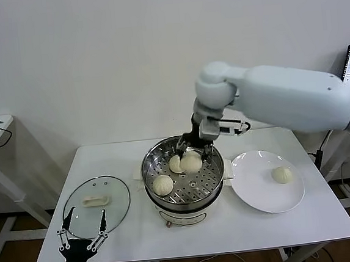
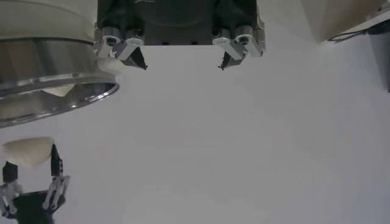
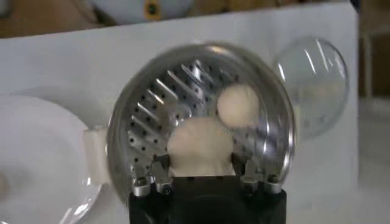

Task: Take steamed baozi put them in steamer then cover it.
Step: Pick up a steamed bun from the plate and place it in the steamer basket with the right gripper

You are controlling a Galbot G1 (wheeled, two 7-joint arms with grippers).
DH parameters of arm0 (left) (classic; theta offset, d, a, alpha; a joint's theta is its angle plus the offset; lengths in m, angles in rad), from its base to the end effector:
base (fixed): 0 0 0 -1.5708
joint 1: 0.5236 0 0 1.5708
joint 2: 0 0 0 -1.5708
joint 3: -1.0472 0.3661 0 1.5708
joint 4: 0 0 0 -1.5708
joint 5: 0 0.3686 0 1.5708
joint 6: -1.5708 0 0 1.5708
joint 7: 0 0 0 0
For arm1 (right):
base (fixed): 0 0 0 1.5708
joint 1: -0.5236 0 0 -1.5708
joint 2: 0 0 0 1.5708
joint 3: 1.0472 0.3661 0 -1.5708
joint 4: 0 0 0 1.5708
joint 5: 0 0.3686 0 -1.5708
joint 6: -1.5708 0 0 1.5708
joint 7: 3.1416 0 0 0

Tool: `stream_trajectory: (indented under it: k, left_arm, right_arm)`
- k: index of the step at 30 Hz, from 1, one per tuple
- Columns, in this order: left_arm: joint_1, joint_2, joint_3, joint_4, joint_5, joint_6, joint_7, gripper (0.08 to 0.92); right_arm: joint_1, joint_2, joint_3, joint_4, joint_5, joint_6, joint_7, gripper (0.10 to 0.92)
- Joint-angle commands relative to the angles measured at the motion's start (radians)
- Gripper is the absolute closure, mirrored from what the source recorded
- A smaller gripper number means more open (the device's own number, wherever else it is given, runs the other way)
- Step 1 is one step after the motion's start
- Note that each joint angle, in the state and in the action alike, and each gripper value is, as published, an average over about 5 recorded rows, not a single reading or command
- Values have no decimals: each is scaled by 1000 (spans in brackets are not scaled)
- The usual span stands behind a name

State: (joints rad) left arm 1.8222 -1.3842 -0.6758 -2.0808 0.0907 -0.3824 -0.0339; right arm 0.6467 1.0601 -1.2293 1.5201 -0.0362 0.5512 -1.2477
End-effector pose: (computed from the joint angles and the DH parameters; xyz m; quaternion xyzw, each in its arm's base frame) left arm 0.1055 0.0825 -0.3467 0.0152 0.9847 0.1600 0.0667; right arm 0.5169 0.1278 -0.0032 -0.6811 0.0538 -0.7286 0.0488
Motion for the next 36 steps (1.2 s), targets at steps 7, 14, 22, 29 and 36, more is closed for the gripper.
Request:
stream_trajectory:
  k: [7,14,22,29,36]
  left_arm:
    - [2,0,3,2,0,-3,-1,177]
    - [4,1,6,1,0,-6,0,177]
    - [2,4,6,8,0,-12,0,177]
    - [-1,2,7,9,-1,-14,-1,177]
    - [-2,0,6,8,-3,-15,-1,177]
  right_arm:
    - [-95,63,-55,47,-113,89,-20,355]
    - [-122,76,-56,27,-131,64,-19,355]
    - [-145,93,-47,21,-149,77,-21,355]
    - [-144,95,-49,18,-148,80,-19,349]
    - [-138,98,-46,19,-147,84,-12,227]
